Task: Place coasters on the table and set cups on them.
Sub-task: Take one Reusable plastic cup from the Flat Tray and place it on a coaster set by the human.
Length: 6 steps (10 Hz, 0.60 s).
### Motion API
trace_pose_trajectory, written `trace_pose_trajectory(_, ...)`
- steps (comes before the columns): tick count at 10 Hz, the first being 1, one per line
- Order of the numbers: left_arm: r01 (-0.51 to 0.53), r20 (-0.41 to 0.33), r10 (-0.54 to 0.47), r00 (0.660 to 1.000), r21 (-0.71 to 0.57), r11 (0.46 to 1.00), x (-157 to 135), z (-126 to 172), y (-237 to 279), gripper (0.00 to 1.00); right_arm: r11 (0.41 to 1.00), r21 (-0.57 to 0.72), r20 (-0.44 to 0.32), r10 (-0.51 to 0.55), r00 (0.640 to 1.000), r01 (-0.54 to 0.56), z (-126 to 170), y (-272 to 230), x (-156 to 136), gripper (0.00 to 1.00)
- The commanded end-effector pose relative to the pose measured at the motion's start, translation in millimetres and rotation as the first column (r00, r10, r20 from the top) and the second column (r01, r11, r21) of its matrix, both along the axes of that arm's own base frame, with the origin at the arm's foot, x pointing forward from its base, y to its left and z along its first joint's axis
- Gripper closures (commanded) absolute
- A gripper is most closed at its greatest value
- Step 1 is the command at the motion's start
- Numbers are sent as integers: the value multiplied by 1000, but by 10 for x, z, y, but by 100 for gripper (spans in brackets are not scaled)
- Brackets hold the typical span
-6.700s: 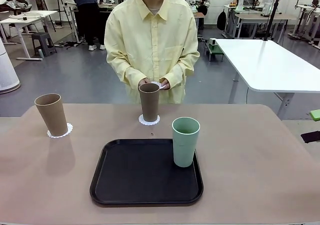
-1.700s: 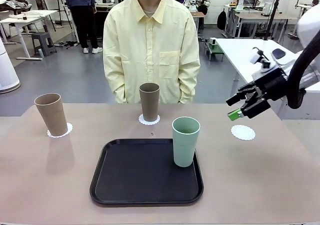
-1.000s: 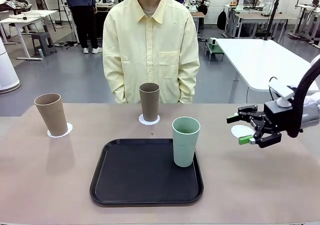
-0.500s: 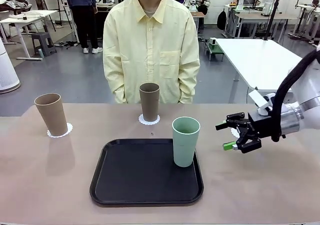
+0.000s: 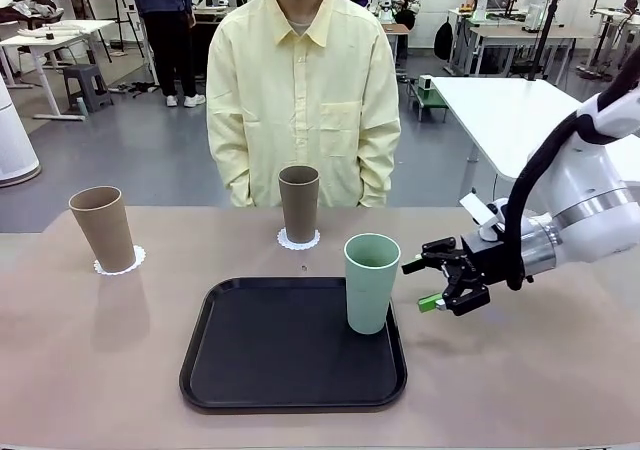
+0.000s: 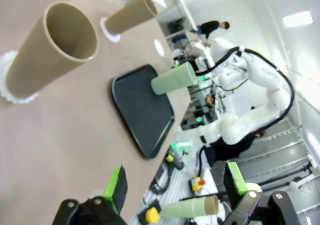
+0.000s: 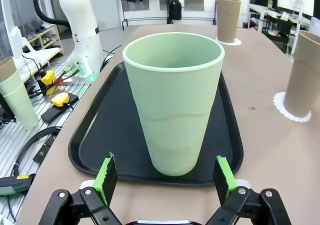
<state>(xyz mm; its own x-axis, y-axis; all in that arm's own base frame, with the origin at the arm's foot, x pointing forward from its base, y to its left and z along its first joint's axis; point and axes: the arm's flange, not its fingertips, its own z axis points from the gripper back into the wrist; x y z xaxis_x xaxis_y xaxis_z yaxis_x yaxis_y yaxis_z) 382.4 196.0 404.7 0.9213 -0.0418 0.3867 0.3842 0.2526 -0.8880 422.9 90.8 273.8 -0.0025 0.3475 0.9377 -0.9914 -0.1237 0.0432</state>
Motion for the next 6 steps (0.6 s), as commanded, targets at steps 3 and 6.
trace_pose_trajectory(3,4,7,-4,1000,-3,1000,-15,19,16,0,1000,3,-1,5,1000,-5,-9,50,30,0)
trace_pose_trajectory(6,4,7,-4,1000,-3,1000,-15,19,16,0,1000,3,-1,5,1000,-5,-9,50,30,0)
